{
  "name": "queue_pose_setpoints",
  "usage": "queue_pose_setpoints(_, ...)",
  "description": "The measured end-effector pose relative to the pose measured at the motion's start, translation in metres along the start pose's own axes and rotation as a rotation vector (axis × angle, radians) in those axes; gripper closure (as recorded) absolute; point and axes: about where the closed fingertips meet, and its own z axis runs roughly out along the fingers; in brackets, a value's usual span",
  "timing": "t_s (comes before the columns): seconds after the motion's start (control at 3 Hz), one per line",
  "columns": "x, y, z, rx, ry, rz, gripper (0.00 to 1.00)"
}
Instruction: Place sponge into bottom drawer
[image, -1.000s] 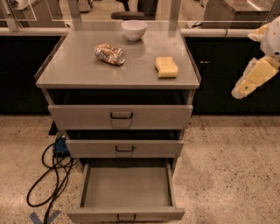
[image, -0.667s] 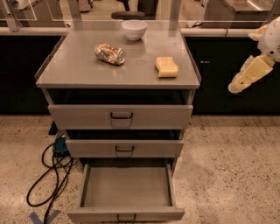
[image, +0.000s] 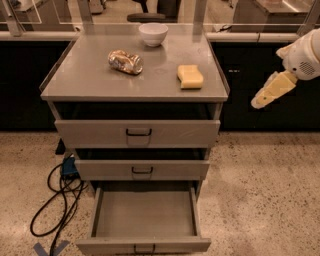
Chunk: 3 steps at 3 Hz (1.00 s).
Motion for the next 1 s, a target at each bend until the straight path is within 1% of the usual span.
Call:
queue_pose_setpoints(0.33, -0.0001, 0.0025, 0.0288, -0.051, 0.009, 0.013, 0.00)
queue_pose_setpoints(0.67, 0.0001, 0.0026, 0.0297, -0.052, 0.009, 0.013, 0.00)
queue_pose_setpoints(1.0, 0.0002, 0.0037, 0.0323, -0.107, -0.065, 0.028, 0.00)
